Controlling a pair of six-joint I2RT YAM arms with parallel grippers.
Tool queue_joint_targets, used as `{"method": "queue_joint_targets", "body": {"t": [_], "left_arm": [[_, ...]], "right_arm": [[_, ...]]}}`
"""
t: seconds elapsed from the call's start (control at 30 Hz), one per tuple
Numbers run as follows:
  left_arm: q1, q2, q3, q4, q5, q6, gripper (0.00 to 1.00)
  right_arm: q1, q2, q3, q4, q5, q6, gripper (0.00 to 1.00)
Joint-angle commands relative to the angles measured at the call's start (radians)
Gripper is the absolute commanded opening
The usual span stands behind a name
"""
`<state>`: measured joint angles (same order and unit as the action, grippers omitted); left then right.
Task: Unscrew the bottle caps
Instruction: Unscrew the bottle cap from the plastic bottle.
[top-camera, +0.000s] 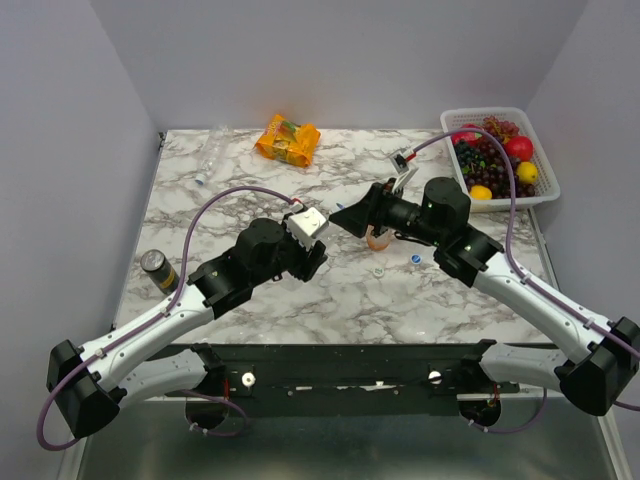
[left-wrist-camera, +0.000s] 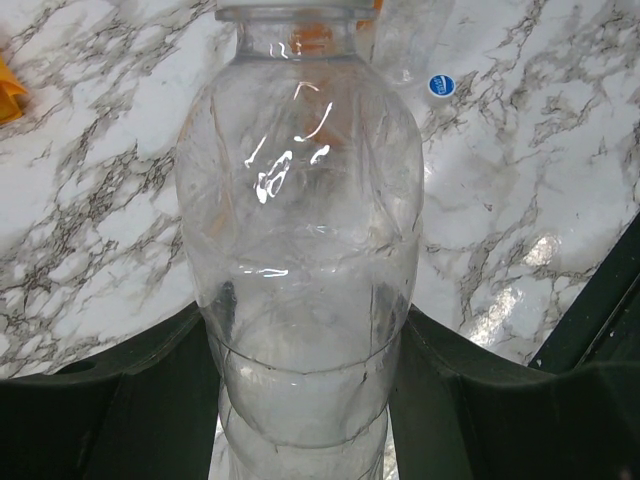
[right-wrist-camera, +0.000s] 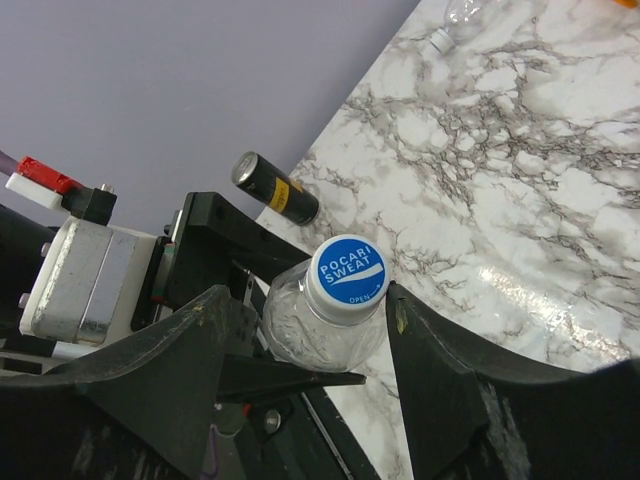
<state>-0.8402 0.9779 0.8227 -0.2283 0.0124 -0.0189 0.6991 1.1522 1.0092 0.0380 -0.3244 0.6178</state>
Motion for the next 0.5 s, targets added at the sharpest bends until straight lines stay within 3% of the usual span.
{"method": "queue_joint_targets", "body": {"t": [0.0,0.47], "left_arm": [[-0.01,-0.001,0.024,0.009,-0.019,0.004,0.34],[-0.028,0.039,0.03,0.001,-0.014,0.005,0.33]], "right_arm": [[0.014,0.02,0.009,0.045,-0.054,0.026,0.71],[0.016,0.034,0.042,0.069,-0.064,0.023,0.7]]}}
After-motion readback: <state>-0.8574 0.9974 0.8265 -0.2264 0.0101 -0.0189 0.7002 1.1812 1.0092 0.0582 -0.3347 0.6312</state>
